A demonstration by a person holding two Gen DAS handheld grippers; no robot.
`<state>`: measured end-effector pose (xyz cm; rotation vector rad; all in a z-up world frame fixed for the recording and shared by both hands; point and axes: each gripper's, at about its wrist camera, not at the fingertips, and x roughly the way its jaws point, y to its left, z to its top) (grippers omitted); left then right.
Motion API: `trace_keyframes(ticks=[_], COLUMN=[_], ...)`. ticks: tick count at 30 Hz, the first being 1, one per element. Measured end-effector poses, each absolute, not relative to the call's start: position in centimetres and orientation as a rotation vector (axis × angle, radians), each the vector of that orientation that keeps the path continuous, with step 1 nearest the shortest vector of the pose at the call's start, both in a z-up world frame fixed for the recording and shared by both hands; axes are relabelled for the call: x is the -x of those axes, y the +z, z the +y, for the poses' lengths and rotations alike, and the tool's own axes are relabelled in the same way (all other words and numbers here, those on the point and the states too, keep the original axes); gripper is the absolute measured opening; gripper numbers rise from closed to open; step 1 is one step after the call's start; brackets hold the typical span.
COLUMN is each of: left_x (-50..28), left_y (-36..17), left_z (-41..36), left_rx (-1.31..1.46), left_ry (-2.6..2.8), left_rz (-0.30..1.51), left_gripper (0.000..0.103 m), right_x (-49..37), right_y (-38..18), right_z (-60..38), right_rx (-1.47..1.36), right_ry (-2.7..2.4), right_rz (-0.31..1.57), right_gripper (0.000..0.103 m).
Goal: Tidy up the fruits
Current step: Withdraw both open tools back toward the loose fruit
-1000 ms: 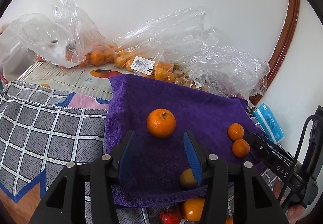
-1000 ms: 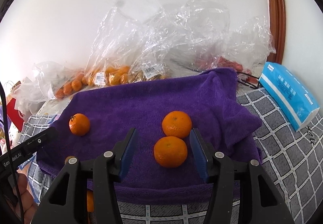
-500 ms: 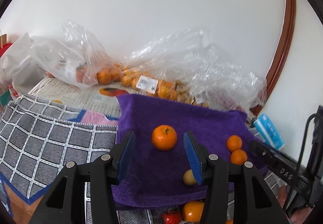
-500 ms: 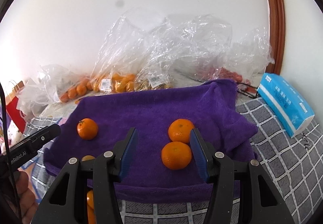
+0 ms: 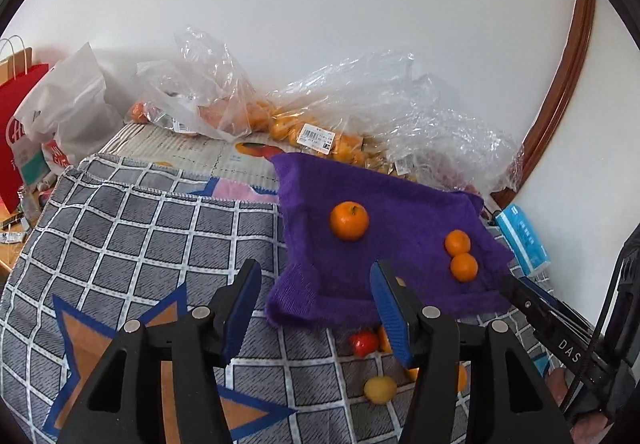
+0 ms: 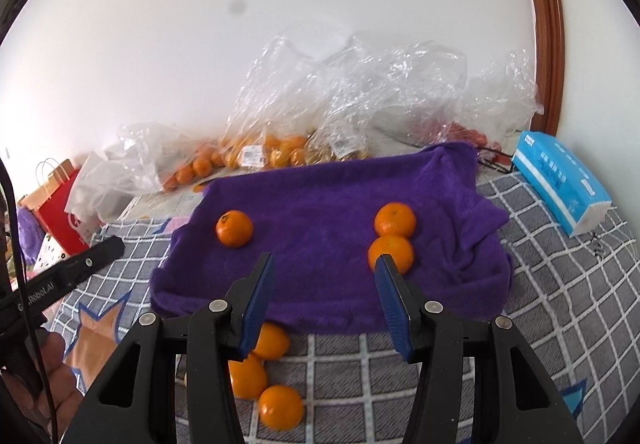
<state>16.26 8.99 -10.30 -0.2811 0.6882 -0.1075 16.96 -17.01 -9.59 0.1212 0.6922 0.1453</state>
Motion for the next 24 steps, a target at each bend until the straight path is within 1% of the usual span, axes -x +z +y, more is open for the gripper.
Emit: trace_keyframes(ticks=[5, 11, 16, 20, 24], left_x=[-14.7, -13.5, -13.2, -13.7, -13.8], left_y=[-9.6, -9.4, -12.5, -15.2, -15.9], left_z=[9.9, 11.5, 12.6, 13.4, 13.6], left_rx=[0.262, 0.271, 0.259, 0.322, 0.35], left_ry=[-0.097, -0.066, -0.016, -0.034, -0.045], left_rz=[0.695, 0.679, 0.705, 0.745, 0.757], left_gripper=[0.054, 0.054, 0.054, 0.054, 0.054], right_x=[-15.8, -14.4, -13.8, -13.7, -12.9], right_y=[-10.1, -10.0, -11.0, -12.5, -14.4], right_z=[-16.1, -15.2, -14.3, -13.4, -13.3], right_rx=[-0.137, -0.109, -0.106, -0.076, -0.053], right_ry=[0.16, 0.171, 0.196, 0.216, 0.234], right_rz=[0.75, 0.745, 0.758, 0.804, 0.842], right_gripper=[0.052, 0.052, 0.052, 0.052, 0.05])
